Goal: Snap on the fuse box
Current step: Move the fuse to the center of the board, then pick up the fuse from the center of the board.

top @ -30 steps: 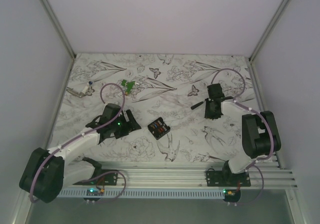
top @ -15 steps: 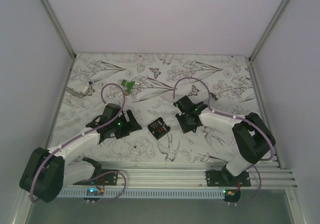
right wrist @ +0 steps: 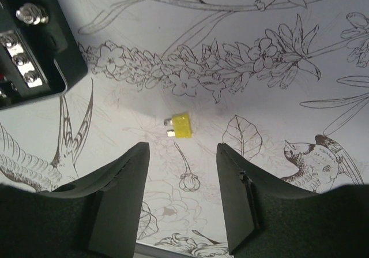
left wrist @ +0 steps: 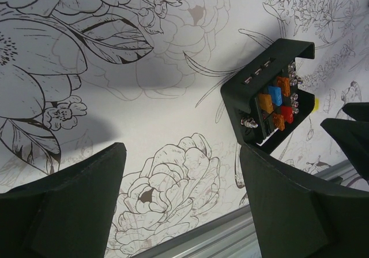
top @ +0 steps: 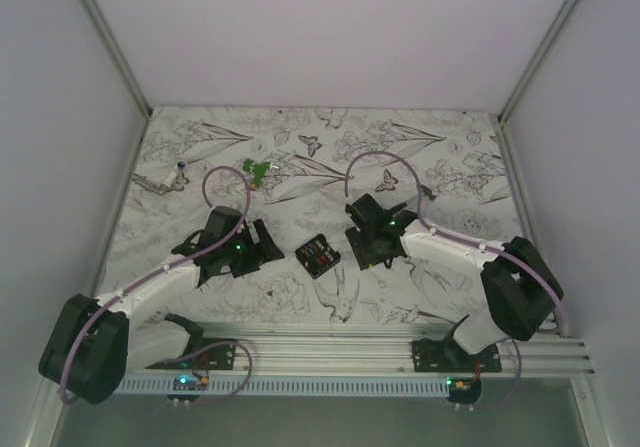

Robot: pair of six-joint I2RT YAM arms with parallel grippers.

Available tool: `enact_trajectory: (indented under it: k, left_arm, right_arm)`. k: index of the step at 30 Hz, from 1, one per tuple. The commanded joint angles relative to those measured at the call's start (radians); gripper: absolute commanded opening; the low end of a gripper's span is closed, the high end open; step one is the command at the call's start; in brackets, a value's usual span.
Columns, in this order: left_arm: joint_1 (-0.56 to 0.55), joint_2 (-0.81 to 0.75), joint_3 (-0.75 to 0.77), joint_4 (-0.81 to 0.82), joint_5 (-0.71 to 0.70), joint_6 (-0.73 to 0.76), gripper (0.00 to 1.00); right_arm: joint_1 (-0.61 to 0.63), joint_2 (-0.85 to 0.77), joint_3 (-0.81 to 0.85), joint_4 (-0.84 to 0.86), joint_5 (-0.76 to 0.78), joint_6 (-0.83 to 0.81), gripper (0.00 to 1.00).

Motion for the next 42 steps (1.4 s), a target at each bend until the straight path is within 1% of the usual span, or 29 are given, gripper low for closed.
enact_trajectory:
  k: [1,3,8,11,17,25,29,31,34,39,42]
  left_arm:
    - [0.004,-0.004,0.011,-0.011,0.007,-0.010,0.83]
    - [0.004,-0.008,0.015,-0.010,0.019,-0.007,0.83]
    - [0.004,-0.021,0.002,-0.010,-0.003,-0.007,0.84]
    - [0.004,-0.013,0.010,-0.011,0.016,-0.003,0.84]
    - [0.004,-0.015,0.007,-0.010,0.009,-0.003,0.85]
    - [0.004,-0.019,0.003,-0.009,0.009,-0.006,0.85]
    - [0.004,-0.022,0.002,-0.009,0.006,-0.007,0.86]
    - [0.003,-0.022,0.003,-0.008,0.008,-0.007,0.85]
    - [0.003,-0.029,-0.005,-0.008,0.007,-0.009,0.86]
    - [0.003,-0.042,-0.014,-0.009,0.005,-0.009,0.86]
    - [0.003,-0.046,-0.014,-0.008,0.008,-0.007,0.86]
  right_arm:
    - [0.027,0.050,0.055,0.020,0.088,0.074,0.57]
    - [0.034,0.104,0.067,0.023,0.103,0.092,0.58]
    - [0.040,0.141,0.073,0.011,0.149,0.126,0.61]
    - [0.041,0.156,0.066,-0.018,0.155,0.141,0.61]
    - [0.043,0.129,0.025,-0.070,0.153,0.172,0.62]
    - [0.039,0.094,-0.011,-0.128,0.187,0.231,0.64]
    - [0.038,0.066,-0.008,-0.107,0.174,0.259,0.64]
    - [0.038,0.024,0.003,-0.080,0.149,0.278,0.63]
    - [0.044,0.014,0.013,-0.026,0.141,0.299,0.63]
    - [0.047,0.051,0.044,0.002,0.210,0.312,0.65]
    - [0.047,0.123,0.071,0.007,0.226,0.303,0.65]
